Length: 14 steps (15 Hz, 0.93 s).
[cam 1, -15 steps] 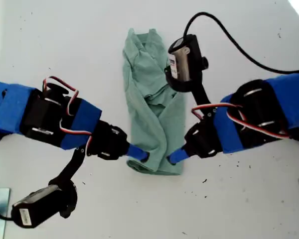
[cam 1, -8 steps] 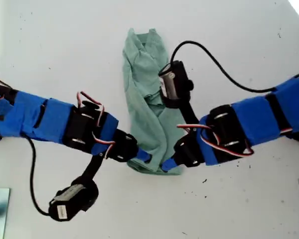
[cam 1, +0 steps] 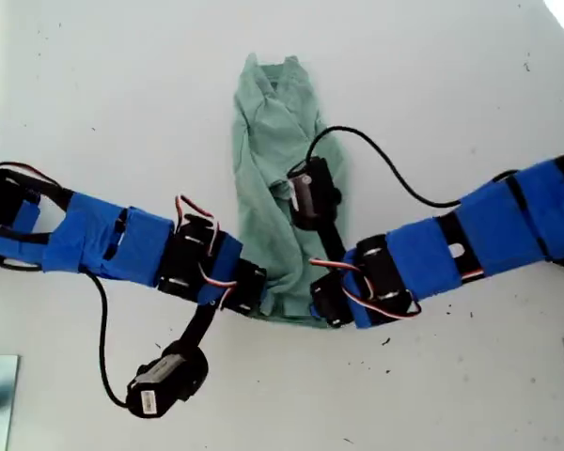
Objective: Fold t shirt
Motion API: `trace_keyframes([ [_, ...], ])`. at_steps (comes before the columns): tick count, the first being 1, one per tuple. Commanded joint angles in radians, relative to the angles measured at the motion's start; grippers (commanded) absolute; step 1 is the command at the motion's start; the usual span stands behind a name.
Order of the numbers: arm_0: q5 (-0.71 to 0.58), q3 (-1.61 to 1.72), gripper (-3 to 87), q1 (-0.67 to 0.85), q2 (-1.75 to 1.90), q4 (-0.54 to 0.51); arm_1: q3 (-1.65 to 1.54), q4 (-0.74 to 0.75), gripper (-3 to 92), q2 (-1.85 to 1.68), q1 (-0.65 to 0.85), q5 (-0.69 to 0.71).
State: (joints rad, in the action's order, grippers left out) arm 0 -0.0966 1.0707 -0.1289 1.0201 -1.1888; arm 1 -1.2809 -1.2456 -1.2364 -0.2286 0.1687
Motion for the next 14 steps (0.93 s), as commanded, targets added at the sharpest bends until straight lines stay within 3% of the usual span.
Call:
trace_keyframes([
  [1, 0.014, -0.052, -0.2, -0.064, 0.061, 0.008, 0.063, -0.078, 2.4, -0.015, -0.038, 0.055],
  [4, -0.015, -0.075, -0.2, -0.114, 0.121, 0.031, 0.327, -0.272, 2.4, -0.115, -0.080, 0.241],
  [9, -0.052, -0.077, -0.2, -0.169, 0.207, 0.137, 0.342, -0.207, 2.4, -0.299, -0.143, 0.347],
  [12, -0.077, -0.071, -0.2, -0.110, 0.273, 0.110, 0.299, -0.195, 2.4, -0.319, -0.041, 0.364],
  [14, -0.161, -0.071, -0.2, -0.005, 0.362, 0.037, 0.288, -0.198, 2.4, -0.356, 0.086, 0.407],
])
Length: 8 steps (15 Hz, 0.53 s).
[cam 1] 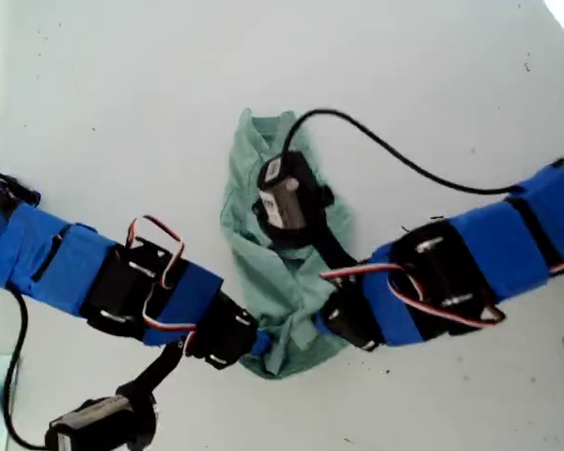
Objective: Fold t shirt
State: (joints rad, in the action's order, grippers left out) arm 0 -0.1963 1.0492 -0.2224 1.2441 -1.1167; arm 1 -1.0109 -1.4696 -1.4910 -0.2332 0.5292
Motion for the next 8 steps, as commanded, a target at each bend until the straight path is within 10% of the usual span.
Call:
trace_keyframes([
  [1, -0.126, -0.048, -0.2, 0.156, 0.192, -0.083, 0.015, 0.020, 2.4, -0.115, 0.160, 0.078],
  [5, -0.291, -0.018, 6.8, 0.443, 0.285, -0.218, -0.092, 0.129, 2.3, -0.117, 0.410, 0.198],
  [8, -0.282, 0.014, 25.8, 0.563, 0.308, -0.262, -0.147, 0.184, 38.3, -0.130, 0.534, 0.225],
])
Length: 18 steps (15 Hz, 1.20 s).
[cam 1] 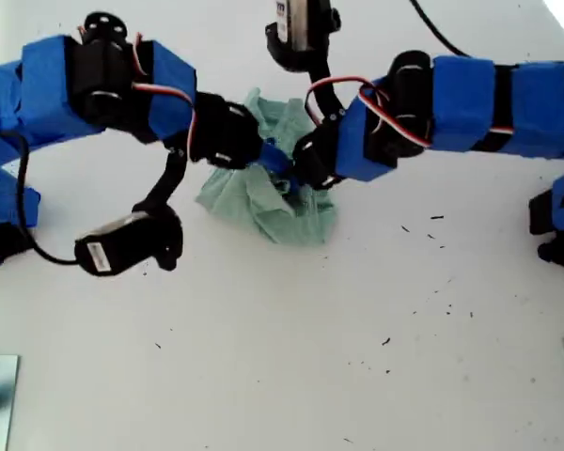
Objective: Fold t shirt
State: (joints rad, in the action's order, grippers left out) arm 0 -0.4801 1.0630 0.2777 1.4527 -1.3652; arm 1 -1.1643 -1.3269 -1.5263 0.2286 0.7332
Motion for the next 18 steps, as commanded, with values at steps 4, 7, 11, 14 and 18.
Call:
trace_keyframes([
  [4, 0.005, 0.304, 27.1, 0.295, 0.345, 0.037, -0.472, 0.163, 38.4, -0.446, 0.394, -0.100],
  [7, -0.003, 0.609, 27.2, 0.365, 0.509, 0.137, -0.943, 0.207, 31.5, -0.917, 0.563, -0.104],
  [11, 0.049, 1.200, 12.4, 0.318, 1.019, 0.341, -1.290, 0.081, 26.2, -1.308, 0.479, -0.109],
  [14, 0.308, 1.767, -0.1, 0.066, 1.591, 0.557, -1.626, 0.121, 22.0, -1.552, 0.350, -0.204],
  [18, 0.614, 2.183, 0.1, -0.169, 2.114, 0.413, -1.939, -0.011, 13.0, -1.959, 0.206, -0.400],
])
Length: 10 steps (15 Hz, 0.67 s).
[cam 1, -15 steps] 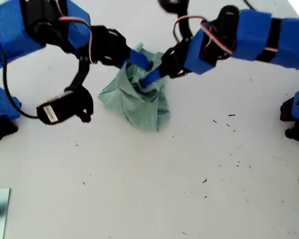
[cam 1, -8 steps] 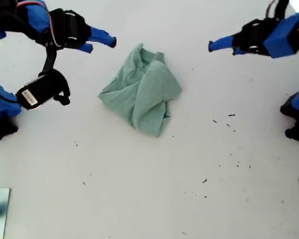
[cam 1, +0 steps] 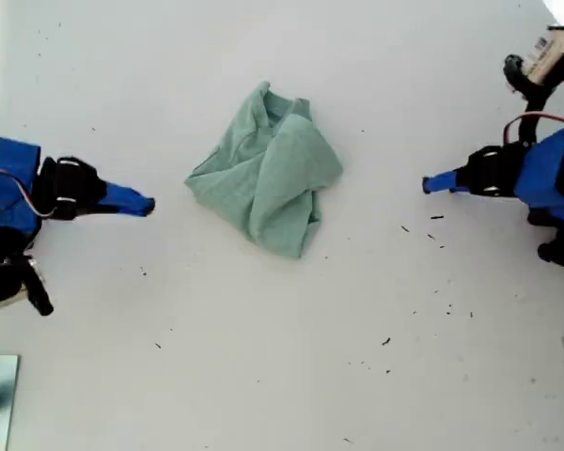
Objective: Fold t shirt
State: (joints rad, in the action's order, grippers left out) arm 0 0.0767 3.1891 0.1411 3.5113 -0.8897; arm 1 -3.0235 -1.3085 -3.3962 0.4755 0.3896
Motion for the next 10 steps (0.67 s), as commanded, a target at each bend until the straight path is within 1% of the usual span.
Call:
trace_keyframes([
  [1, 0.049, 0.055, -0.1, -0.046, 0.092, -0.114, -0.080, -0.034, 12.8, -0.083, -0.054, -0.048],
  [2, 0.072, 0.055, 4.8, -0.075, 0.092, -0.109, -0.081, -0.031, 12.9, -0.103, -0.046, -0.060],
  [3, 0.114, 0.057, 12.8, -0.123, 0.092, -0.123, -0.081, -0.029, 13.0, -0.104, -0.049, -0.069],
  [4, 0.123, 0.051, 13.8, -0.115, 0.092, -0.144, -0.083, -0.029, 13.0, -0.104, -0.061, 0.084],
  [6, -0.071, 0.051, 15.1, -0.092, 0.092, -0.144, -0.083, -0.029, 12.7, -0.104, -0.100, 0.218],
  [7, -0.218, 0.052, 15.1, -0.089, 0.092, -0.143, -0.083, -0.029, 12.7, -0.104, -0.100, 0.339],
  [8, -0.261, 0.055, 14.9, -0.091, 0.092, -0.138, -0.083, -0.029, 12.3, -0.104, -0.100, 0.396],
  [10, -0.261, 0.055, 14.8, -0.092, 0.092, -0.138, -0.083, -0.029, 12.1, -0.104, -0.100, 0.394],
])
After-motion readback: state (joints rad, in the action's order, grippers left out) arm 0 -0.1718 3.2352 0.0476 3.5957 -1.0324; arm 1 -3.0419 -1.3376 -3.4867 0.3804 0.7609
